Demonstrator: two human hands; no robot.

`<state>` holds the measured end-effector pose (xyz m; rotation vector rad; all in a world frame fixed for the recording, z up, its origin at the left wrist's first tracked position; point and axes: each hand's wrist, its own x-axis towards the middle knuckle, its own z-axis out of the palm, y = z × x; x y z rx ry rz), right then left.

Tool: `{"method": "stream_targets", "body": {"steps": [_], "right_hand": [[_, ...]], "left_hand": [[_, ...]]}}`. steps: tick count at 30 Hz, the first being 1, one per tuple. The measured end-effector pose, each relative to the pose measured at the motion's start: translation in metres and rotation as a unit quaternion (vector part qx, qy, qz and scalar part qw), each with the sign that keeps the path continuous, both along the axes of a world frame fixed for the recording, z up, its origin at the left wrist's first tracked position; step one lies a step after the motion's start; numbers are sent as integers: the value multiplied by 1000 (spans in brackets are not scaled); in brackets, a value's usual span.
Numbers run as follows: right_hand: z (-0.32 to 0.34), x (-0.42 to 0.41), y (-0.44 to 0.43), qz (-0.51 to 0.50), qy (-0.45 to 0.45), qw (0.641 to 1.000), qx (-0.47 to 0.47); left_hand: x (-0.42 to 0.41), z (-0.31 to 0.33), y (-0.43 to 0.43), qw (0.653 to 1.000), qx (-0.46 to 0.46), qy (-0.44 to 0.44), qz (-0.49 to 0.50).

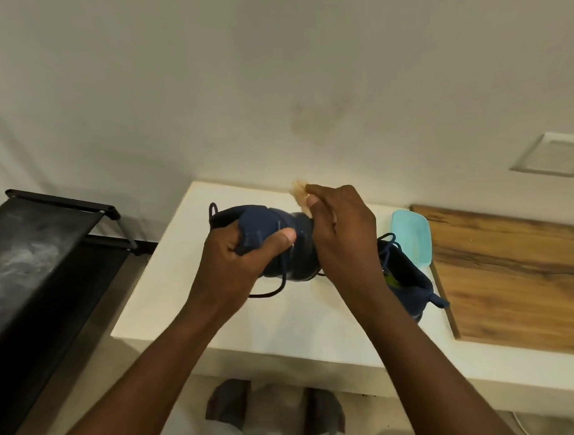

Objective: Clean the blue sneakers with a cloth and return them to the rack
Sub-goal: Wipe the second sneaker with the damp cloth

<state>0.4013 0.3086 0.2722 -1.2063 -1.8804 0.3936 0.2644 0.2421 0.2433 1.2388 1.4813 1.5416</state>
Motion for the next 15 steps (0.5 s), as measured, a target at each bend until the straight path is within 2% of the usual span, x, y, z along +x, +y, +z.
{"method": "stream_targets", "body": {"steps": [3, 7, 11, 15], "right_hand": [[-6, 7, -11, 15, -2, 1000, -17], [-12, 16, -27, 2, -22, 998, 61], [-32, 8, -44, 41, -19, 987, 156], [-52, 0, -44, 59, -31, 982, 179]], "left_hand": [[-4, -3, 2, 1000, 5, -3, 4], [-4, -3, 4, 999, 0, -29, 27], [-11, 7, 13, 989, -10, -131, 66], [-23, 18, 16, 974, 0, -212, 79]]}}
